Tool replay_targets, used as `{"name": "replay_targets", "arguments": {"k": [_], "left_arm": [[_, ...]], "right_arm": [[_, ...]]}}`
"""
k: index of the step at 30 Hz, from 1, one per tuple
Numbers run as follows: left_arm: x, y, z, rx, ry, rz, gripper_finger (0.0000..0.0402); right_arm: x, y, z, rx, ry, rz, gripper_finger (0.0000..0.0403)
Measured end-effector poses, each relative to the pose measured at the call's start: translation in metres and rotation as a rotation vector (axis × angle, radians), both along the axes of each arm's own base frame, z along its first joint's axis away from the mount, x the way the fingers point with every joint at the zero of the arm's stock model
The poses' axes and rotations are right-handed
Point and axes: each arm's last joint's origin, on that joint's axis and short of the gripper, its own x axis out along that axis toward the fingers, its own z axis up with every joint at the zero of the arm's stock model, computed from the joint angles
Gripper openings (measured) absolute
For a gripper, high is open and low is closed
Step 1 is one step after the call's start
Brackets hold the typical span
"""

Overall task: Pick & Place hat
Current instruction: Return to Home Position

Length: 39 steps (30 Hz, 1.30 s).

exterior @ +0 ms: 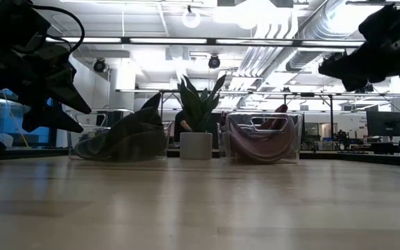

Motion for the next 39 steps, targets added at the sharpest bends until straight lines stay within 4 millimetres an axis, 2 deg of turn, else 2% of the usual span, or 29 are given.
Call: {"name": "replay_targets", "arguments": {"k": [13,35,39], "left_arm": [[0.0,0.0,0.0,0.0,0.0,0.0,0.0261],[0.0,0.0,0.0,0.0,0.0,0.0,0.0261],[0.0,0.0,0.0,0.0,0.0,0.0,0.0261]], "right_arm": [[-0.001,0.0008,-0.0094,-0.028,0.101,0.033,0.0],[-0.0012,0.0001,-0.0096,-0.026,0.103,0.01,0.0],[-0.0013,-0.0011,-0.0093,0.014,0.093,-0.038,0.0]]}}
